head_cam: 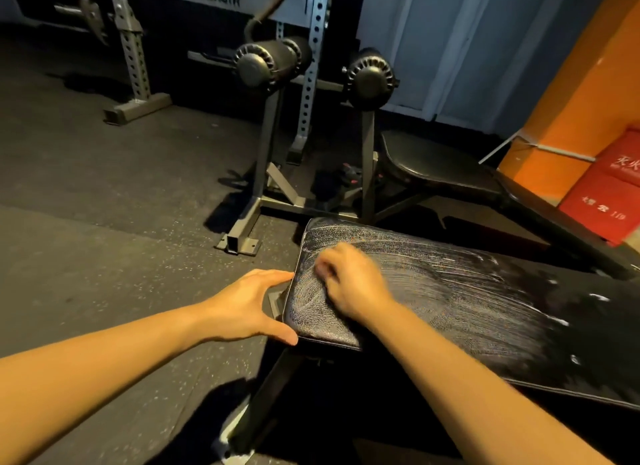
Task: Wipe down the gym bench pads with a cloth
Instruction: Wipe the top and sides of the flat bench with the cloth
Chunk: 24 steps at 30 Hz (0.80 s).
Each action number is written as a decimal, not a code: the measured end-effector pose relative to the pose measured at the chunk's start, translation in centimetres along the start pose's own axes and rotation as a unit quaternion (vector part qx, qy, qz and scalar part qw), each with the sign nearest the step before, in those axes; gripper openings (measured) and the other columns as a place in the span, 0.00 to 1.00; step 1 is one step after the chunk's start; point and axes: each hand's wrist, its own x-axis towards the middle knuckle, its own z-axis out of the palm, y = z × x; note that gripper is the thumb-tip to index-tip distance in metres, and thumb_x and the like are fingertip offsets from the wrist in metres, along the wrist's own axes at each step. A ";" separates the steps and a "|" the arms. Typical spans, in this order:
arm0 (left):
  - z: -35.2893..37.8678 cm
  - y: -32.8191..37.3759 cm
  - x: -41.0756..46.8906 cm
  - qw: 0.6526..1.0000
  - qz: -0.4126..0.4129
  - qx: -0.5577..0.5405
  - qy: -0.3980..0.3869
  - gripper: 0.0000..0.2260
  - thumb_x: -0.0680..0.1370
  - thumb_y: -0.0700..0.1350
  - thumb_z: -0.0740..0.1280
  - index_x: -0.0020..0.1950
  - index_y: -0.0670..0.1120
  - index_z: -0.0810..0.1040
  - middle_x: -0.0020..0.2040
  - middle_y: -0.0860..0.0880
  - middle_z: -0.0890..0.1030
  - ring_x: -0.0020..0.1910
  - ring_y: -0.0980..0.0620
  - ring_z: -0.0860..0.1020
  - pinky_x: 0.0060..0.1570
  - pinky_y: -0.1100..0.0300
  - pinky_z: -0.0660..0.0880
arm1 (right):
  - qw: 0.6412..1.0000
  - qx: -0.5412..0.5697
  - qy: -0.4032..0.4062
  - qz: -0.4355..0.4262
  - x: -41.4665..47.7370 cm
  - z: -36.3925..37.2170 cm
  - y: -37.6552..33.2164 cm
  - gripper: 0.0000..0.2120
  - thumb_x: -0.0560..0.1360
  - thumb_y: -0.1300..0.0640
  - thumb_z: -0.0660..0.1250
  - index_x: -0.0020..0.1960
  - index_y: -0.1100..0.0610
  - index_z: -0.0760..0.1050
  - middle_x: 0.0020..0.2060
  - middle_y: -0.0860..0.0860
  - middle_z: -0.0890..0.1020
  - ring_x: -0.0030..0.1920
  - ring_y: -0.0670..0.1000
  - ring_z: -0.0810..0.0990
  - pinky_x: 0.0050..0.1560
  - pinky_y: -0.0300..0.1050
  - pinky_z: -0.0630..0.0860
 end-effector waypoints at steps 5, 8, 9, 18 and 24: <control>-0.1 0.1 0.3 1.000 0.004 0.006 0.001 0.49 0.64 0.58 0.83 0.79 0.56 0.61 0.65 0.66 0.62 0.68 0.66 0.59 0.65 0.76 0.56 | 0.981 0.017 -0.091 -0.171 -2.9 -1.3 0.0 0.03 0.78 0.55 0.66 0.50 0.48 0.79 0.44 0.47 0.75 0.47 0.52 0.77 0.43 0.47 0.72; -0.2 0.5 0.0 1.000 -0.006 0.000 0.005 0.51 0.64 0.59 0.83 0.81 0.53 0.60 0.70 0.61 0.64 0.69 0.65 0.59 0.69 0.68 0.56 | 0.996 -0.057 0.008 0.068 2.0 -1.9 5.8 0.05 0.77 0.57 0.65 0.46 0.47 0.75 0.45 0.48 0.74 0.50 0.57 0.80 0.42 0.47 0.71; -0.2 0.6 0.0 1.000 -0.008 -0.002 0.003 0.52 0.64 0.59 0.83 0.81 0.53 0.60 0.72 0.60 0.65 0.70 0.64 0.59 0.69 0.67 0.56 | 0.991 -0.062 0.037 0.110 3.0 -1.5 6.0 0.05 0.78 0.57 0.64 0.46 0.48 0.76 0.46 0.50 0.75 0.51 0.59 0.80 0.42 0.48 0.71; -0.1 0.5 0.3 0.999 -0.033 -0.015 -0.013 0.48 0.63 0.58 0.83 0.78 0.54 0.65 0.68 0.63 0.66 0.66 0.66 0.63 0.66 0.69 0.60 | 0.998 -0.055 -0.025 -0.014 4.2 -0.5 3.7 0.03 0.79 0.55 0.64 0.48 0.48 0.76 0.44 0.48 0.74 0.47 0.57 0.79 0.41 0.47 0.71; -0.4 0.6 0.4 0.999 -0.045 -0.007 -0.023 0.53 0.61 0.62 0.82 0.80 0.53 0.62 0.77 0.58 0.65 0.74 0.60 0.63 0.71 0.64 0.60 | 0.999 -0.028 -0.032 -0.020 8.6 2.5 2.6 0.04 0.77 0.58 0.65 0.46 0.50 0.76 0.45 0.50 0.75 0.47 0.57 0.78 0.42 0.50 0.74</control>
